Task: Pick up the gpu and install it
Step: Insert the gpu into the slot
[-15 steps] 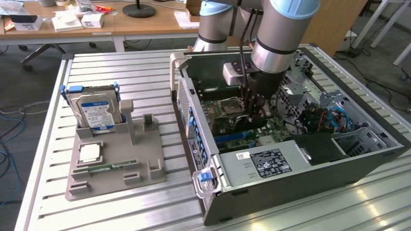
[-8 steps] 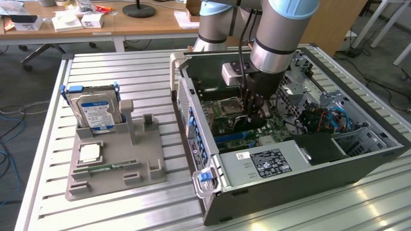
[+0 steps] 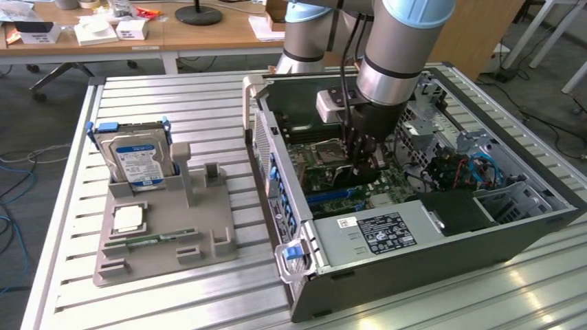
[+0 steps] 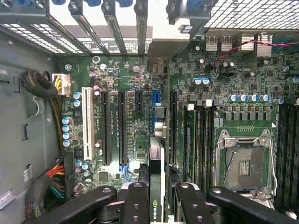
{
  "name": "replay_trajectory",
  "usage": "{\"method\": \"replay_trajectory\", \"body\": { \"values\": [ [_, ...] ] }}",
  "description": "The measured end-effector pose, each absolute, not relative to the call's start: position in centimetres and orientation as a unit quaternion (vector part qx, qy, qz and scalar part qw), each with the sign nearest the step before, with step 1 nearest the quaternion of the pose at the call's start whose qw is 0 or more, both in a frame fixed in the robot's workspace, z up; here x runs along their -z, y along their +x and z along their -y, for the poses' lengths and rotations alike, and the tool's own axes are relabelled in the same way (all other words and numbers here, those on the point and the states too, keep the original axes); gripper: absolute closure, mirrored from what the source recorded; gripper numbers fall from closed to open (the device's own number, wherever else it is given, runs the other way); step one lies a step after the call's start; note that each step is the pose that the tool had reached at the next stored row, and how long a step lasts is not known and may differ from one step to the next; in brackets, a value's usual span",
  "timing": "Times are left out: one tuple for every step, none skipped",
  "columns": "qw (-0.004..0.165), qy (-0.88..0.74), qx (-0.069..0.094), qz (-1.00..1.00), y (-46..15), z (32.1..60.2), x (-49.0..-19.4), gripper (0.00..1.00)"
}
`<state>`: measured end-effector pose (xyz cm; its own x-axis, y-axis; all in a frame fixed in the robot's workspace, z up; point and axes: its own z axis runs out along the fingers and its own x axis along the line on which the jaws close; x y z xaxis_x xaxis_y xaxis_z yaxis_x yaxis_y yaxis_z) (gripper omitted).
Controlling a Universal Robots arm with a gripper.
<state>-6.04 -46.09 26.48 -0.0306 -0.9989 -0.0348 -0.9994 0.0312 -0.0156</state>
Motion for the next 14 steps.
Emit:
{"method": "replay_trajectory", "body": {
  "values": [
    [0.018,-0.696,-0.006,-0.718,-6.06,46.09,-26.48,0.73],
    [0.018,-0.696,-0.007,-0.718,-6.1,46.09,-26.48,0.73],
    [0.018,-0.696,-0.007,-0.718,-6.13,46.08,-26.47,0.73],
    [0.018,-0.696,-0.007,-0.718,-6.17,46.09,-26.47,0.73],
    [0.018,-0.696,-0.007,-0.718,-6.2,46.09,-26.47,0.73],
    [0.018,-0.696,-0.006,-0.718,-6.2,46.09,-26.48,0.73],
    [0.018,-0.696,-0.007,-0.718,-6.2,46.09,-26.48,0.73],
    [0.018,-0.696,-0.007,-0.718,-6.2,46.09,-26.48,0.73],
    [0.018,-0.696,-0.007,-0.718,-6.2,46.09,-26.48,0.73],
    [0.018,-0.696,-0.007,-0.718,-6.2,46.09,-26.48,0.73],
    [0.018,-0.696,-0.007,-0.718,-6.2,46.09,-26.48,0.73],
    [0.018,-0.696,-0.006,-0.718,-6.2,46.09,-26.48,0.73],
    [0.018,-0.696,-0.006,-0.718,-6.21,46.1,-26.47,0.73],
    [0.018,-0.696,-0.006,-0.718,-6.25,46.09,-26.45,0.73]
  ]
}}
